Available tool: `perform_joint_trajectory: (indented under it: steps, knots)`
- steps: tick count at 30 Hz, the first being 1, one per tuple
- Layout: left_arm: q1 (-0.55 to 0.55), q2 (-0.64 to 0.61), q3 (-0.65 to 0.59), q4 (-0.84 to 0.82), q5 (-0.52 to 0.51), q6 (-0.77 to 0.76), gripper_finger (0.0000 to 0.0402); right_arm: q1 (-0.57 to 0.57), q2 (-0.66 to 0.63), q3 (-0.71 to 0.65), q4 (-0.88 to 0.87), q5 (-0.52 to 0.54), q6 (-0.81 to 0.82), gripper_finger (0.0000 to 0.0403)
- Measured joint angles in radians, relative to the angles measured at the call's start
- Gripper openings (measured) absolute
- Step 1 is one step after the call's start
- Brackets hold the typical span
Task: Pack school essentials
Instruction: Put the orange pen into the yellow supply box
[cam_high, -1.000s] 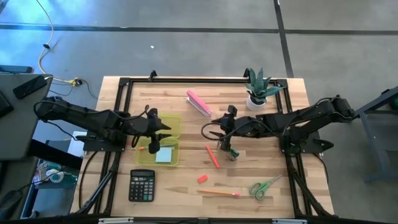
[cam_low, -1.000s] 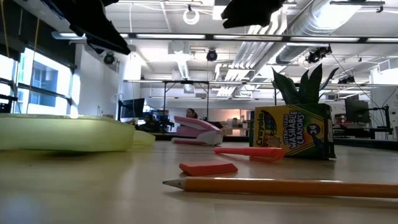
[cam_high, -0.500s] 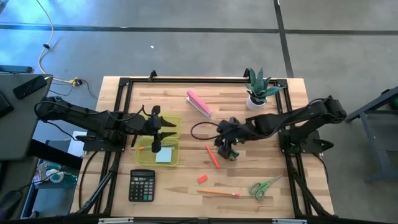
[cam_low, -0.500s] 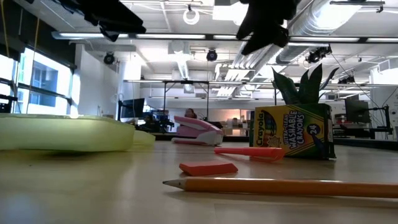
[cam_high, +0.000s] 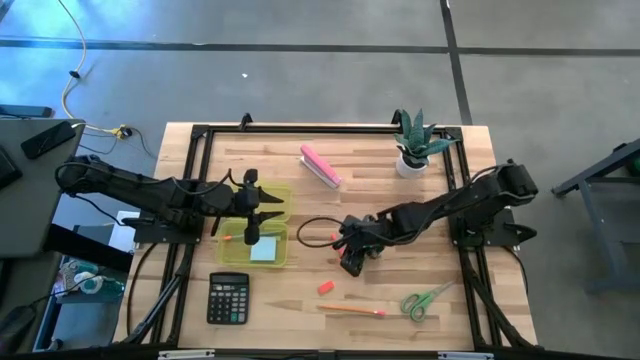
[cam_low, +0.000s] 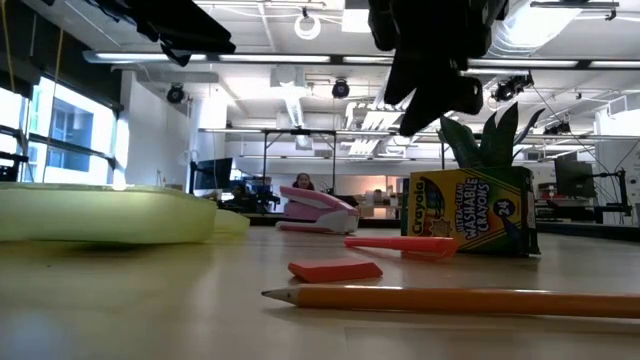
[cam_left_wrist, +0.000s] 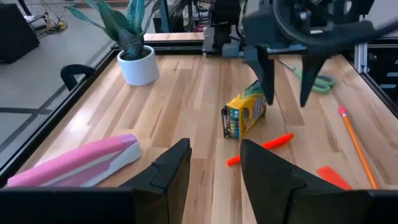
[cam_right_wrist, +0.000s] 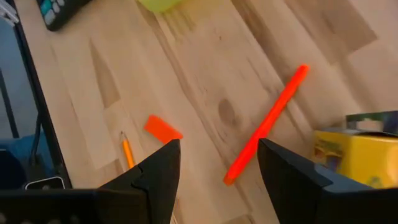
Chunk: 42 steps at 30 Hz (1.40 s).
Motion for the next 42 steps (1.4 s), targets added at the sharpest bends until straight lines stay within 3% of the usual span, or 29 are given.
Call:
perform_joint_trajectory:
  steps: [10, 18, 28, 42]
  knots:
    - [0.000, 0.000, 0.000, 0.000, -0.004, 0.000, 0.0129, 0.003, 0.100, 0.000, 0.027, -0.053, 0.066, 0.0204]
    - [0.000, 0.000, 0.000, 0.000, -0.004, 0.000, 0.0129, 0.024, 0.106, 0.044, 0.023, -0.057, 0.070, 0.0204]
    - [0.000, 0.000, 0.000, -0.001, -0.004, 0.000, 0.0129, 0.060, 0.127, 0.210, -0.206, 0.089, 0.049, 0.0204]
    - [0.000, 0.000, 0.000, -0.007, -0.007, 0.018, 0.0129, 0.068, 0.261, 0.216, -0.229, 0.082, 0.188, 0.0204]
